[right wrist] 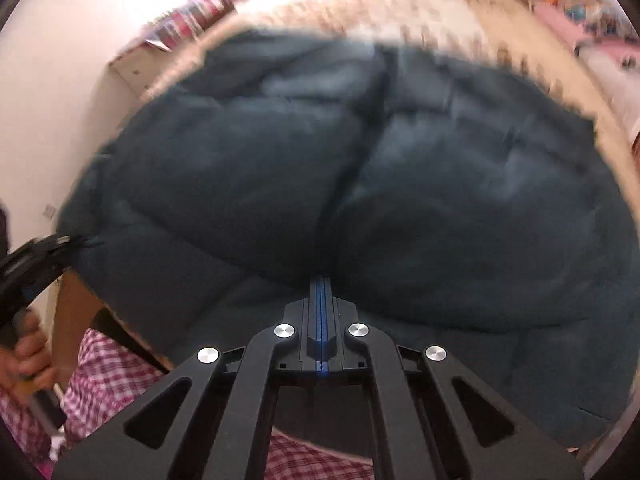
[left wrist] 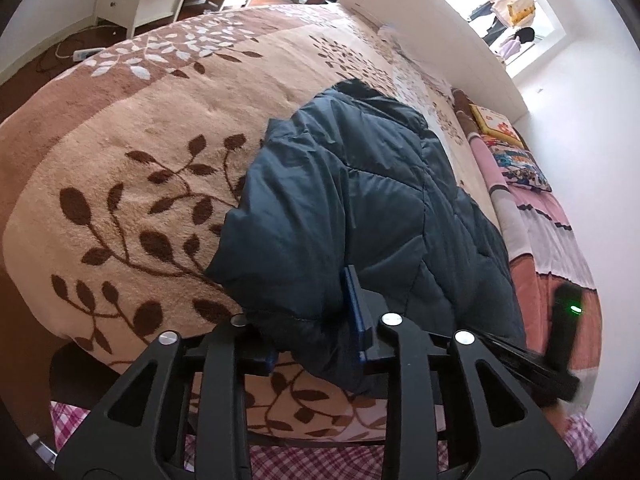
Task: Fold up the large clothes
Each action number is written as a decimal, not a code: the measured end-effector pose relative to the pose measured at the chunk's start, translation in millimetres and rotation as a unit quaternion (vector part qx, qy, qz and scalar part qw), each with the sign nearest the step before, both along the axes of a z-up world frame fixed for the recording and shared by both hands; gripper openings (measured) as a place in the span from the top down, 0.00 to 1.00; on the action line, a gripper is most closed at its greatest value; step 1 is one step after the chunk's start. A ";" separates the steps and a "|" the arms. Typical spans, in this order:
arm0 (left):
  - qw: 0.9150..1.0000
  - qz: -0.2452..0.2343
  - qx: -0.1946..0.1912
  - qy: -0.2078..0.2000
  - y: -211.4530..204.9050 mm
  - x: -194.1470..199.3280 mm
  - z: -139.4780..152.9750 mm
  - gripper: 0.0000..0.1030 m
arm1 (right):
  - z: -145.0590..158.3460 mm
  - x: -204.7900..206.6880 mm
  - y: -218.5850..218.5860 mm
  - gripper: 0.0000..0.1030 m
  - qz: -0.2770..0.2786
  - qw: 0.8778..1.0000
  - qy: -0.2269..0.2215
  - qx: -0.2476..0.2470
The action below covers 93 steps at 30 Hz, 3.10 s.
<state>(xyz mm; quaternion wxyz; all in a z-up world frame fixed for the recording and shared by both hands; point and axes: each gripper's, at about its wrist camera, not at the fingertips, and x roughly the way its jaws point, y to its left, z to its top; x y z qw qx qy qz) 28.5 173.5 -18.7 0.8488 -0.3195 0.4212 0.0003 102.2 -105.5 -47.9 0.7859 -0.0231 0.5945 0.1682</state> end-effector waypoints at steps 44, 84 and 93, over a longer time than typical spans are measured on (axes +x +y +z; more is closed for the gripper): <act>0.992 -0.049 -0.042 -0.110 -25.0 8.8 42.9 0.82 | -43.8 169.1 -25.1 1.00 -0.097 0.994 0.035 0.033; 0.945 -0.228 0.139 -0.189 -202.0 -9.1 149.1 0.83 | 70.5 -93.2 -188.8 0.99 -0.132 0.980 -0.073 0.130; 0.914 -0.316 0.178 -0.183 -293.9 1.2 150.6 0.83 | 11.1 -63.9 -273.7 0.98 -0.248 0.947 -0.011 0.205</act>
